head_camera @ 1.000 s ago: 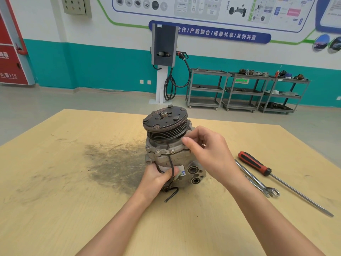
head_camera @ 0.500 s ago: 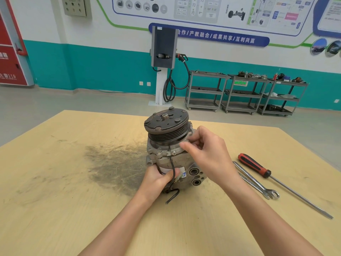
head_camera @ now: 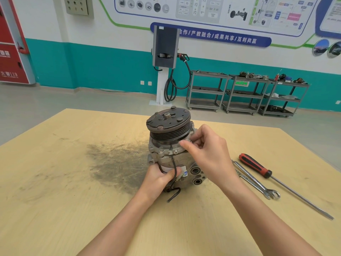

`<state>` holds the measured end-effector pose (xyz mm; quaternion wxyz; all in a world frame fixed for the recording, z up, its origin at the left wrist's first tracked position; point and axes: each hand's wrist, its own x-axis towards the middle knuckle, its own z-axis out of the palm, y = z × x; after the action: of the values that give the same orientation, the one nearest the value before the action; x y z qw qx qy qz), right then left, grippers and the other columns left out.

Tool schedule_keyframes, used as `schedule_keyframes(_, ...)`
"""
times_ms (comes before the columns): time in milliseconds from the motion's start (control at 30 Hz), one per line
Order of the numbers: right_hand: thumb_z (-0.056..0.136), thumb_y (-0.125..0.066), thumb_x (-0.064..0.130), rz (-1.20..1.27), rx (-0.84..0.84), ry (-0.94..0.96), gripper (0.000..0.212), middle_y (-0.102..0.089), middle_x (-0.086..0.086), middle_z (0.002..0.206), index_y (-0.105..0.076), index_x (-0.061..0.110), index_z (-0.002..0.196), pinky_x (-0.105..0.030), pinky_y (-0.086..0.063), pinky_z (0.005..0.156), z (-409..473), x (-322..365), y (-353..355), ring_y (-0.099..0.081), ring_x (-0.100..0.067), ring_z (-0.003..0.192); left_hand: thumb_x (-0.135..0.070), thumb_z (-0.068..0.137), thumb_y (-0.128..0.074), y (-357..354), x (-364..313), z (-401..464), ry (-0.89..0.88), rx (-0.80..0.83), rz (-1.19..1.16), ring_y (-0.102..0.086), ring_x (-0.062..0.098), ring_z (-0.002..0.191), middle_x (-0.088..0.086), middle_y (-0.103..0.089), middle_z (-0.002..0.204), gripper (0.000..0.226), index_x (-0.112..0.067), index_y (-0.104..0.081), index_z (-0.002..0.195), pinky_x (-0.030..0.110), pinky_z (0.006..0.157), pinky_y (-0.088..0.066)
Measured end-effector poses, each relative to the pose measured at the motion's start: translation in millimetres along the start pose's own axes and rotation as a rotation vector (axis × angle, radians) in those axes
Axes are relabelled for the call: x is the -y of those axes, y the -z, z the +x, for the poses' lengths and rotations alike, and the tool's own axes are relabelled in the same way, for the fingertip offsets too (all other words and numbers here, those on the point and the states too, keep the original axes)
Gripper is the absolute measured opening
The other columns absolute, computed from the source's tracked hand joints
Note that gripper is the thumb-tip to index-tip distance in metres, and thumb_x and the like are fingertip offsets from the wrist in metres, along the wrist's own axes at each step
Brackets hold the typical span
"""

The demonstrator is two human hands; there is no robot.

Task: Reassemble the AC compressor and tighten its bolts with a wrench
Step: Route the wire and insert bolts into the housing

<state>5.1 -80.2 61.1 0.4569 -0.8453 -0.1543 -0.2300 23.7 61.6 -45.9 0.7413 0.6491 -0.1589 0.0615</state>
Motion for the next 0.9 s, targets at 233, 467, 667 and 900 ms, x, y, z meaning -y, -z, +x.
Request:
schedule_keyframes(233,0.088,-0.068,0.027,0.055,0.051,0.028,0.007,-0.061,-0.008,0.070,-0.065,0.020,0.090,-0.031,-0.048,0.063,-4,-1,4,-0.052,-0.013,0.063,-0.024,0.078,-0.066,0,0,0,0.001,0.006,0.001,-0.067,0.008,0.109,-0.009,-0.074,0.109,0.031,-0.017,-0.069,0.109,0.017,0.091,-0.048)
schedule_keyframes(467,0.087,-0.071,0.023,0.065,-0.013,-0.003,0.013,-0.061,-0.003,0.069,-0.060,0.016,0.085,-0.040,-0.050,0.065,-5,-2,-3,-0.054,-0.014,0.064,-0.023,0.078,-0.065,0,1,1,-0.010,0.001,-0.004,-0.066,0.009,0.109,-0.009,-0.075,0.108,0.031,-0.016,-0.069,0.109,0.018,0.091,-0.048)
schedule_keyframes(667,0.087,-0.070,0.026,0.024,-0.016,0.045,0.015,-0.057,-0.002,0.066,-0.061,0.016,0.094,-0.032,-0.047,0.061,-7,-2,-4,-0.049,-0.009,0.060,-0.023,0.079,-0.065,1,1,0,-0.016,0.011,0.008,-0.066,0.006,0.109,-0.013,-0.074,0.107,0.031,-0.018,-0.068,0.110,0.015,0.089,-0.047)
schedule_keyframes(900,0.087,-0.071,0.021,0.084,-0.058,0.000,0.013,-0.057,0.002,0.065,-0.059,0.016,0.086,-0.027,-0.045,0.057,-8,-2,-6,-0.048,-0.007,0.058,-0.023,0.079,-0.065,1,3,2,-0.010,0.005,0.020,-0.066,0.006,0.110,-0.014,-0.074,0.107,0.029,-0.021,-0.068,0.109,0.017,0.091,-0.047)
